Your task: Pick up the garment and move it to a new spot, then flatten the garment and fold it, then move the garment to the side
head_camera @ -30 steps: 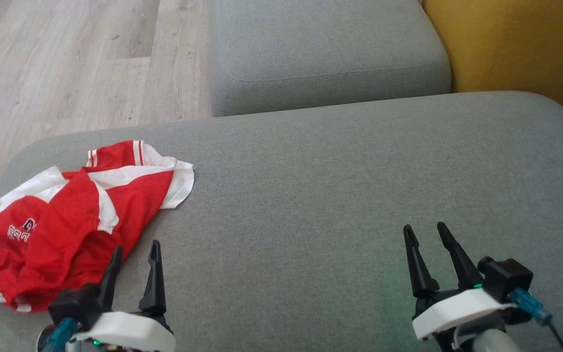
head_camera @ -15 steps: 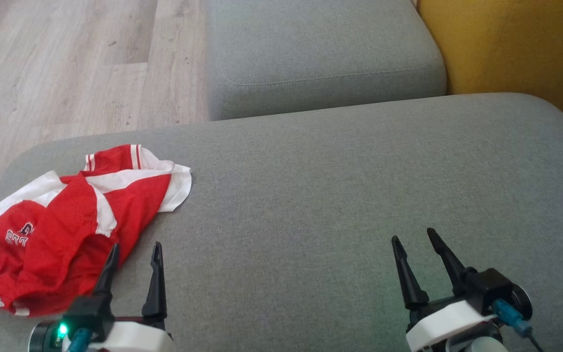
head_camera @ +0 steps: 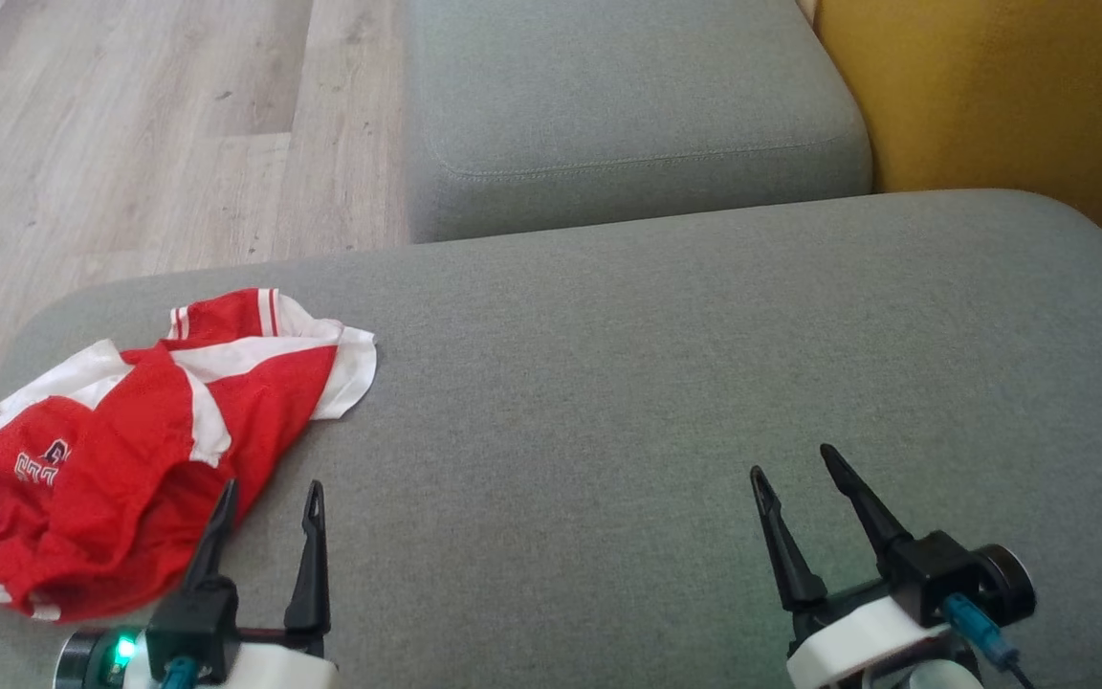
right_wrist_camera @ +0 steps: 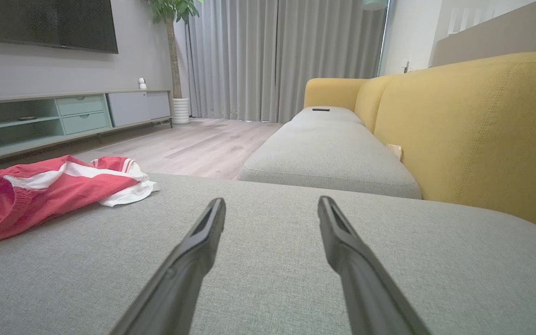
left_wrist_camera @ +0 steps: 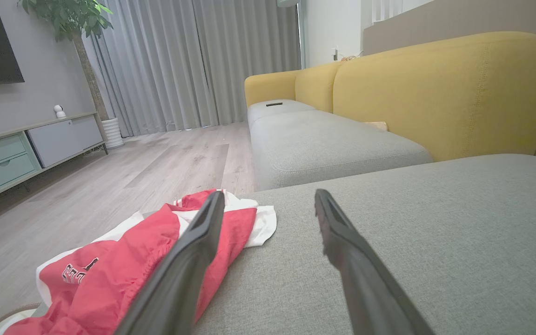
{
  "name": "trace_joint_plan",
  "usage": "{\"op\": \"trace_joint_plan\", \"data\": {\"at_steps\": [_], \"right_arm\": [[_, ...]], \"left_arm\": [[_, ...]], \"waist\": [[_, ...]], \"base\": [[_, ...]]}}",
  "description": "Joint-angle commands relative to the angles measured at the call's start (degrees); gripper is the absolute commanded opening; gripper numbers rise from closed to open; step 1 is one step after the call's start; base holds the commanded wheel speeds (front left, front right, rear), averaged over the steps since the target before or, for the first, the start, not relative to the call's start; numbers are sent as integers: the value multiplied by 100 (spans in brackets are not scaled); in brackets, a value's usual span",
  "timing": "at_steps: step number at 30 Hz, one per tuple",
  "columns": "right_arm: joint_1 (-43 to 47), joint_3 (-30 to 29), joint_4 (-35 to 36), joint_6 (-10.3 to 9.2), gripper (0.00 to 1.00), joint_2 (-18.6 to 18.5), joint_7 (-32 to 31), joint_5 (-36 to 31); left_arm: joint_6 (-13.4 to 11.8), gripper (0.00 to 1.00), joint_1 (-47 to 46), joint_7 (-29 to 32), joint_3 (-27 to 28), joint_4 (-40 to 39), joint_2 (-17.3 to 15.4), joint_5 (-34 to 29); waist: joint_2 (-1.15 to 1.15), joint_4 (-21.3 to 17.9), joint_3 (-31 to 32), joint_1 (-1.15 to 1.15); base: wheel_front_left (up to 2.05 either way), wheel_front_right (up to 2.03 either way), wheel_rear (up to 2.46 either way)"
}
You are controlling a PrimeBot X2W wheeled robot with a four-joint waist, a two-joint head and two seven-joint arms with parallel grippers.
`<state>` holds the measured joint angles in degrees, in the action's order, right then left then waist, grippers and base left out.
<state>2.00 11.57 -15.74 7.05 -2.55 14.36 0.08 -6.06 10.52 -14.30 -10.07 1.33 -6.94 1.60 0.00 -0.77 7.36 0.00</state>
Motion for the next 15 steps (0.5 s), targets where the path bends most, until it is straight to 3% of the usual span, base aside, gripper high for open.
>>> {"op": "trace_joint_plan", "data": {"at_steps": [1,8,15], "right_arm": [[-175,132,196,44,100,-33,63,-1],[-145,111,200,44,100,-33,63,19],[-58,125,188,44,100,-33,63,19]], "left_arm": [[3,100,-214,-70,228,-175,-33,-47],[28,100,-201,-70,246,-115,-12,-66],[9,100,-207,-70,254,-81,-18,-114]], "waist": [[0,4,2,0],[0,64,16,0],[0,441,14,0]], "base": [[0,0,0],[0,0,0],[0,0,0]]}}
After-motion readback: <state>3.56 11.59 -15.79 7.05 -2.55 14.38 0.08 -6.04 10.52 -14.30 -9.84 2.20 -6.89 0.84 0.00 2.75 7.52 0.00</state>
